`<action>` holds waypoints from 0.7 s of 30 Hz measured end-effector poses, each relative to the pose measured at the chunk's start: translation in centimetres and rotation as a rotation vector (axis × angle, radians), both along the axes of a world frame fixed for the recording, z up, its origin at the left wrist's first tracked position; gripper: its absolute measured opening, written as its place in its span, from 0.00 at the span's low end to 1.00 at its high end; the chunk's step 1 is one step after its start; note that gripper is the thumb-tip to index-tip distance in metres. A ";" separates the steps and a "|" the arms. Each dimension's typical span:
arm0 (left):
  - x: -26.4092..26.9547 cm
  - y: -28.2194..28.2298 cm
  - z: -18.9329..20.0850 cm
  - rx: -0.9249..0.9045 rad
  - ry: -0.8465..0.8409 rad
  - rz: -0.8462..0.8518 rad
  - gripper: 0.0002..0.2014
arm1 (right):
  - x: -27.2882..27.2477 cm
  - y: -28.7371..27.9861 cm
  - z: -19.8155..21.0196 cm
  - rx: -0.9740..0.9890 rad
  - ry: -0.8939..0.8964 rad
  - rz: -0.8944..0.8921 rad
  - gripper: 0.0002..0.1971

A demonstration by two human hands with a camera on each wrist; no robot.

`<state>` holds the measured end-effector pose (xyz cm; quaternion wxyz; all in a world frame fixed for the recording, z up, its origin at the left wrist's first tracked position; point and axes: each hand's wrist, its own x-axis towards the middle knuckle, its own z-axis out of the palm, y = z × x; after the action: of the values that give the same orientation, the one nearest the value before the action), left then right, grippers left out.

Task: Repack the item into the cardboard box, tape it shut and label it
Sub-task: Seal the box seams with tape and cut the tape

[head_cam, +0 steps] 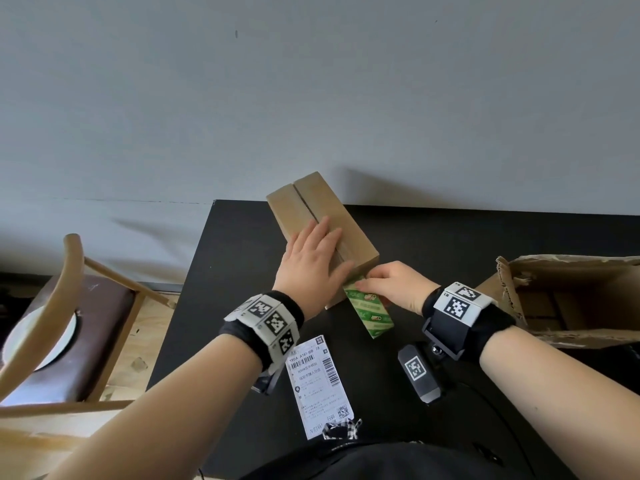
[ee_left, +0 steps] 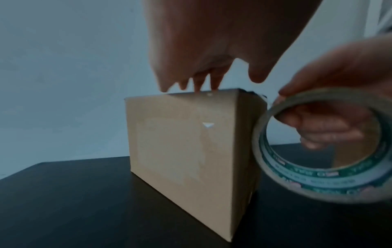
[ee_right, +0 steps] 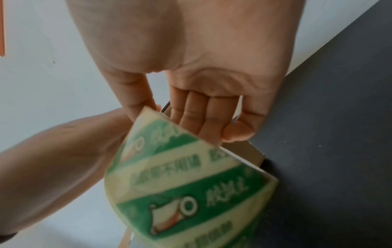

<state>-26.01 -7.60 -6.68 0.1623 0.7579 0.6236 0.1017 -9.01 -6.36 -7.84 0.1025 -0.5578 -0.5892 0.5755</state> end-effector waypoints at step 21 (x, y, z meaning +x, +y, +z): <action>0.8 1.5 0.0 -0.070 0.374 -0.291 0.43 | 1.3 -1.4 0.8 0.377 -0.156 -0.087 0.27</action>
<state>-25.25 -6.14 -6.70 0.0834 0.8393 0.5302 -0.0866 -7.69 -7.73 -7.06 0.1837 -0.5965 -0.6680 0.4051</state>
